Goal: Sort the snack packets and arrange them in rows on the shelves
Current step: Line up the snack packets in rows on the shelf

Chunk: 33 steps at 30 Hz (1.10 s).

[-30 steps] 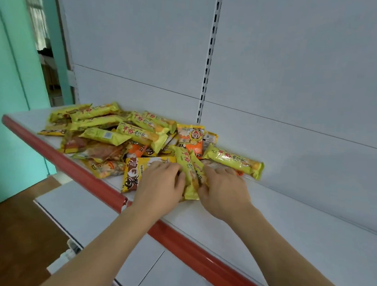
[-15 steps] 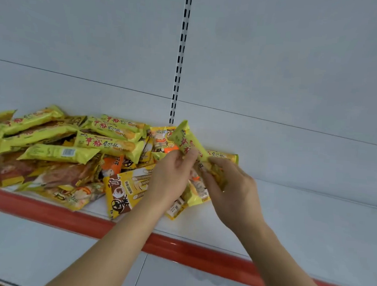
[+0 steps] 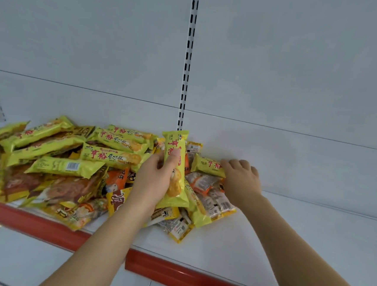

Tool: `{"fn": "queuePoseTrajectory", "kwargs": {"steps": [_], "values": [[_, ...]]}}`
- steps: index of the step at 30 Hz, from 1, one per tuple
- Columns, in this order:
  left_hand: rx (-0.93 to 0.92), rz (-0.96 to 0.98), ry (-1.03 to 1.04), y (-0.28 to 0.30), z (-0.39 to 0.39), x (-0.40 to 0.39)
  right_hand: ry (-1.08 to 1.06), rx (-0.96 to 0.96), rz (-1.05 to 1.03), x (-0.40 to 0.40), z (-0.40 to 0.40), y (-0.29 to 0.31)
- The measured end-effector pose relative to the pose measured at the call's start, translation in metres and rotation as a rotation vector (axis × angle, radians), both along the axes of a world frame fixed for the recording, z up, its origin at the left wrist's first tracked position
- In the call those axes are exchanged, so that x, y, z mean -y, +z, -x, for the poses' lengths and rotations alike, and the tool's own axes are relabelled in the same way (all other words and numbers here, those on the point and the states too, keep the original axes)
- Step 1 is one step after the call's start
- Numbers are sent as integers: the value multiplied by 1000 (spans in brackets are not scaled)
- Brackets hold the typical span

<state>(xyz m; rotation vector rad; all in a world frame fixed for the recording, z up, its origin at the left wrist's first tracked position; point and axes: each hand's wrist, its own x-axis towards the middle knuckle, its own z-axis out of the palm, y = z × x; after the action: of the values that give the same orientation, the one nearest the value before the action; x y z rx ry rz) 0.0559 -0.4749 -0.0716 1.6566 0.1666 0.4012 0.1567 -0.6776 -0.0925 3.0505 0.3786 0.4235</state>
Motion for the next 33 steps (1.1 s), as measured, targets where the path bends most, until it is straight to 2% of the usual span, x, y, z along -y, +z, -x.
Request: {"fn": "queuePoseTrajectory", "kwargs": {"steps": [2, 4, 6, 8, 11, 13, 16, 20, 23, 26, 28, 31, 33], "values": [[-1, -35, 0, -1, 0, 0, -18, 35, 71, 1, -6, -1], [5, -77, 10, -3, -3, -1, -26, 59, 47, 6, -7, 5], [8, -60, 18, -5, -8, -2, -17, 116, -142, 9, 1, 17], [11, -30, 43, -5, -10, 1, 40, 205, -414, 5, 20, 29], [27, -19, 80, 0, -12, 12, 199, 141, -698, -20, 57, 46], [42, 48, 98, 4, -11, 18, 256, 114, -803, -38, 77, 45], [34, 192, 54, 10, -9, 22, 300, 234, -871, -55, 92, 31], [48, 165, 10, 17, -5, 18, 469, 286, -921, -65, 101, 29], [45, 199, 5, 21, 0, 8, 510, 143, -1003, -64, 100, 33], [50, 221, 27, 22, 5, -3, 458, -17, -1110, -61, 95, 32], [56, 199, 64, 22, 9, -10, 342, -15, -1024, -61, 88, 25], [55, 197, 100, 18, 16, -22, 209, -130, -541, -64, 83, 16], [46, 174, 115, 15, 18, -31, 154, -255, -407, -67, 87, 15]]}}
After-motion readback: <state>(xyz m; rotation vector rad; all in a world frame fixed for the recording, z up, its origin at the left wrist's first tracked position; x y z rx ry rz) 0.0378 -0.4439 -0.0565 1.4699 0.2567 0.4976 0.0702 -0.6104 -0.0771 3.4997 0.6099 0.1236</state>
